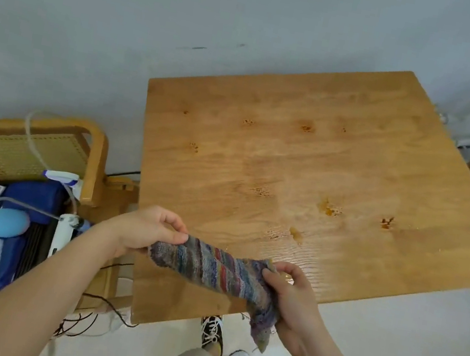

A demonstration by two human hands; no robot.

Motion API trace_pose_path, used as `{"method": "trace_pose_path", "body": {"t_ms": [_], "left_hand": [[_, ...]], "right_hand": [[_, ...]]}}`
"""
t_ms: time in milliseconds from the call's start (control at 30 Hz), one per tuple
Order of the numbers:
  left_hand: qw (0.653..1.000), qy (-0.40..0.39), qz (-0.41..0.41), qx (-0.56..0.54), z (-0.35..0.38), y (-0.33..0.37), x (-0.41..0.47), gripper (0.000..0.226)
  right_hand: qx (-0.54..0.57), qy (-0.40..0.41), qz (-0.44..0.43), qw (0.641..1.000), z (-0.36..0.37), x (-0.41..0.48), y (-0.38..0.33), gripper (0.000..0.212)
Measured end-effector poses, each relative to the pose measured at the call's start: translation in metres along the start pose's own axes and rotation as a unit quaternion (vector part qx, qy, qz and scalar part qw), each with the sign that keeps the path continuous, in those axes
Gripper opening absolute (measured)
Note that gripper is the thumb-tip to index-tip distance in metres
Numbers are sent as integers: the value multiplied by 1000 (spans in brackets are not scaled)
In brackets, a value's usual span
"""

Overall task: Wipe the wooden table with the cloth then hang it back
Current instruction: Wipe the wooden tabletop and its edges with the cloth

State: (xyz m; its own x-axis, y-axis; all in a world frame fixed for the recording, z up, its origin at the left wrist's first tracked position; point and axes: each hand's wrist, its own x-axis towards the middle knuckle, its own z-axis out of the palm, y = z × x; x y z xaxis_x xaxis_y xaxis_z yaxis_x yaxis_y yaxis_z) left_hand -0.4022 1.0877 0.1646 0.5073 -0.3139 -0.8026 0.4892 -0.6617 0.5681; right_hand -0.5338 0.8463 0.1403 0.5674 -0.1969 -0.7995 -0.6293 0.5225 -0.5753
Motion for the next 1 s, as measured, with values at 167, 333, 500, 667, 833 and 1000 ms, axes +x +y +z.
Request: {"method": "trace_pose_path", "body": {"t_ms": [167,333,500,667,833,1000], "left_hand": [[987,45,-44,146,0,-22,-14,24],[994,33,-71,81,-25,-55,-44,15],[994,107,-4,10,-37,-81,-32,16],[982,189,29,12,-27,-104,14,10],[958,249,87,-113,-26,-112,53,40],[938,219,115,-242,-22,-120,80,39]], "right_hand": [[-156,10,-105,982,1,-1,40,18],[-182,-29,-149,972,29,-14,61,19],[-40,-6,-56,998,40,-23,77,17],[-409,224,-254,848,45,-5,94,27],[-668,45,-418,614,98,19,149,46],[-772,10,-380,509,102,43,168,54]]}}
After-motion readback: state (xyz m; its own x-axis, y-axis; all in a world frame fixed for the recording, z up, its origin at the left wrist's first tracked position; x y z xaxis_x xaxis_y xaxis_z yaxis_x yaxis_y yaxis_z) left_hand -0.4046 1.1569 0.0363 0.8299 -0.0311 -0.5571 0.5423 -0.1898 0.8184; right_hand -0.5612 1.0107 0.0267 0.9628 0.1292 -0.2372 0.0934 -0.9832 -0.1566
